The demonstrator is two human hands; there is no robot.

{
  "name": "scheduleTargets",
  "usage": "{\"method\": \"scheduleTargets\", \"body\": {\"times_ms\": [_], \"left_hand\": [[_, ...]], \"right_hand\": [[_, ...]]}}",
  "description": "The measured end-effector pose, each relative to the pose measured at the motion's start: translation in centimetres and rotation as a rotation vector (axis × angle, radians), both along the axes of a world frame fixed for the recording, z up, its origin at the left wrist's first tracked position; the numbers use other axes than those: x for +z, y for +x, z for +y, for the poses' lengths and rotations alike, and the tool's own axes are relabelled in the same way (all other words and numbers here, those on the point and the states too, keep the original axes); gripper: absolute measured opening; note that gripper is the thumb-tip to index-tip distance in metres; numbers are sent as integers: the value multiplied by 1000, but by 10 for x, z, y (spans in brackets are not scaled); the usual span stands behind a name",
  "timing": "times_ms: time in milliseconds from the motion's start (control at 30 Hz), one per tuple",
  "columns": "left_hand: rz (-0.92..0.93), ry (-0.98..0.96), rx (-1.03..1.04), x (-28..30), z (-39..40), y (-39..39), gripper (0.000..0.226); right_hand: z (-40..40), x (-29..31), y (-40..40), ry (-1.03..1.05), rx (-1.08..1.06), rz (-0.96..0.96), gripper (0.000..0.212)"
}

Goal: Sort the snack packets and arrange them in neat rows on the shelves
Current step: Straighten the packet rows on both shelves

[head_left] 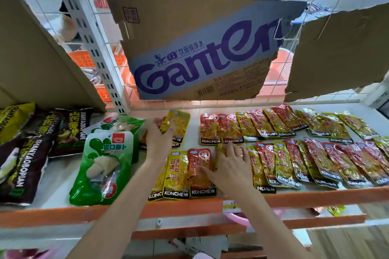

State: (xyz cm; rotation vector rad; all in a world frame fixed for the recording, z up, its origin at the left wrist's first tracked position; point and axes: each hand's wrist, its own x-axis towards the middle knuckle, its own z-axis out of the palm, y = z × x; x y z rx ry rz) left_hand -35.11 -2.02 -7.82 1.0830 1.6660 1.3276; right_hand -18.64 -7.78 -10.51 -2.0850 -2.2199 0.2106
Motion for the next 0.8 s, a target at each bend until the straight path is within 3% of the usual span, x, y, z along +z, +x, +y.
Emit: {"method": "scheduleTargets", "body": {"times_ms": [100, 233, 300, 433, 500, 600, 700, 800], "left_hand": [[110, -29, -135, -17, -46, -10, 26], [472, 85, -216, -47, -72, -19, 20], [451, 71, -197, -47, -70, -19, 21], [170, -27, -121, -52, -62, -26, 21], [116, -36, -124, -49, -64, -28, 22], [193, 26, -163, -44, -67, -26, 23], [272, 111, -207, -44, -70, -22, 22], [279, 153, -231, -45, -71, -21, 21]], "right_hand": [[-9, -8, -7, -11, 39, 45, 110], [-1, -8, -8, -83, 63, 106, 85], [3, -9, -6, -116, 36, 184, 74], [9, -16, -1, -69, -61, 456, 47], [8, -16, 1, -86, -154, 672, 30], [1, -2, 1, -87, -305, 1116, 7], [3, 17, -7, -10, -392, 1185, 15], [29, 36, -22, -108, -382, 1166, 22]]}}
